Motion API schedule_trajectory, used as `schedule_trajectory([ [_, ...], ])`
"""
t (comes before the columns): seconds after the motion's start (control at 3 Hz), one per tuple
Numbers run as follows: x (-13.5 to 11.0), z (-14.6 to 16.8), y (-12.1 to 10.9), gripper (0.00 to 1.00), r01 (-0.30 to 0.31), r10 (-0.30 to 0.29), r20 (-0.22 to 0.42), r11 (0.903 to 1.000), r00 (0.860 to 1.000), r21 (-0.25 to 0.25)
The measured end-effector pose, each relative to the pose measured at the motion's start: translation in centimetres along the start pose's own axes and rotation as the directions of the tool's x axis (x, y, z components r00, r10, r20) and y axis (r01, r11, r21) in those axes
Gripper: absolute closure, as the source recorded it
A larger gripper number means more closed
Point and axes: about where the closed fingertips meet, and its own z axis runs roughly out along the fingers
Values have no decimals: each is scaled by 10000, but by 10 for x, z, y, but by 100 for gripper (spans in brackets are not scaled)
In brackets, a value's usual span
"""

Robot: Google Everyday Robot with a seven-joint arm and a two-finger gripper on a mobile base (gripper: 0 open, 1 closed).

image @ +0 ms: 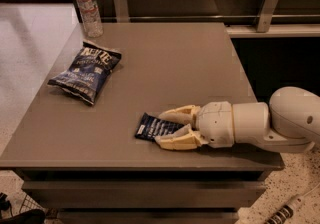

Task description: Move rxbar blueberry near water bottle

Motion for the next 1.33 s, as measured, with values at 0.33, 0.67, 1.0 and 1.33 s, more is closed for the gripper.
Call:
schedule_trajectory([
  [0.33, 0, 0, 0, 100, 0, 0, -1, 10000, 10000, 0],
  [0.67, 0, 0, 0, 100, 0, 0, -1, 10000, 10000, 1],
  [1.0, 0, 0, 0, 100, 0, 0, -1, 10000, 10000, 1],
  [1.33, 0, 0, 0, 100, 0, 0, -1, 10000, 10000, 1],
])
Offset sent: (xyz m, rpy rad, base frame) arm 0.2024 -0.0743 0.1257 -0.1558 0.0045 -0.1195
